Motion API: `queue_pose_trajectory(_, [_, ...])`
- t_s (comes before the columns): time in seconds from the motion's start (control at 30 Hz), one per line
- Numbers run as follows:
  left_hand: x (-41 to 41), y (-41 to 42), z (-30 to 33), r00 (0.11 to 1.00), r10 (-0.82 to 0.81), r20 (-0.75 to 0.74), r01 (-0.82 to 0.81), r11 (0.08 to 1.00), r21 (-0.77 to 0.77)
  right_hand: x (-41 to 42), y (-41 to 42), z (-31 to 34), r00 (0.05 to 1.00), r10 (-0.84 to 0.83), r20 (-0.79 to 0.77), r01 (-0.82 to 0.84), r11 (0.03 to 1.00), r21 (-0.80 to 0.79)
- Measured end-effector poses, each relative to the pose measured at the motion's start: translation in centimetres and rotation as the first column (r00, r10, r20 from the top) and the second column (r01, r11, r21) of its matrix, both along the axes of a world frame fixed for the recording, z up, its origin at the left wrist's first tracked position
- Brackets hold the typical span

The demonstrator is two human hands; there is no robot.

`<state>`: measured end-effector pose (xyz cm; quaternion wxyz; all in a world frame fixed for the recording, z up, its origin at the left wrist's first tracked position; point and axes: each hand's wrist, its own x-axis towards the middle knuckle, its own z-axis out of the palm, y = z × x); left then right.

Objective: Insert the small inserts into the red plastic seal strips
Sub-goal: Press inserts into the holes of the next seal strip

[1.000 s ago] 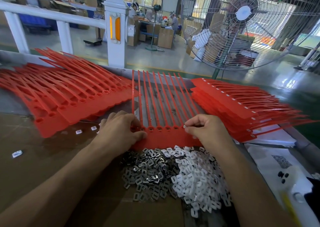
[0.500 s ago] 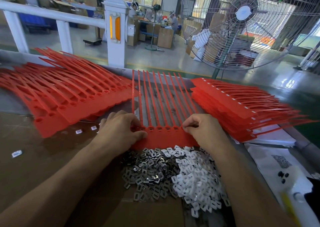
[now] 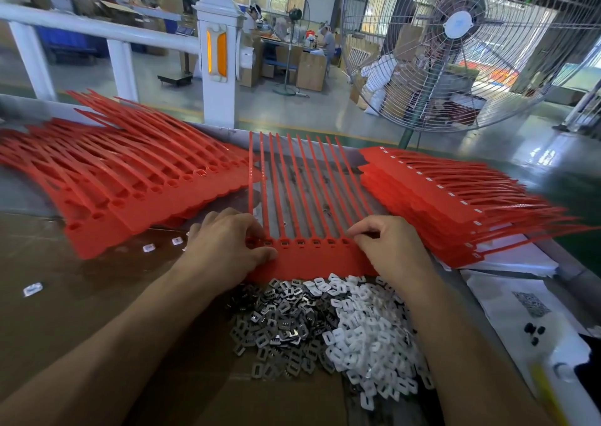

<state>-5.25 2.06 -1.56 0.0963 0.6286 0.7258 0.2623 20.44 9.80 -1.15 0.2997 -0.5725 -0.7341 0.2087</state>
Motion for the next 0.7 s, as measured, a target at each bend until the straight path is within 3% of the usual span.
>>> queue_pose_trajectory(0.27, [0.1,0.0,0.0,1.000,0.007,-0.014,-0.007,1.000,0.005,-0.4,-1.2,1.0,0.997,0.052,0.048,-0.053,0.999,0.011])
queue_pose_trajectory(0.5, [0.1,0.1,-0.2,1.000,0.015,-0.024,-0.015,1.000,0.016,-3.1,-4.0,1.5,0.892,0.441,0.097,-0.436,0.897,-0.075])
queue_pose_trajectory(0.7, [0.2,0.1,-0.3,1.000,0.012,-0.027,-0.011,1.000,0.020,-4.6,-5.2,1.8,0.812,0.555,0.180,-0.542,0.832,-0.119])
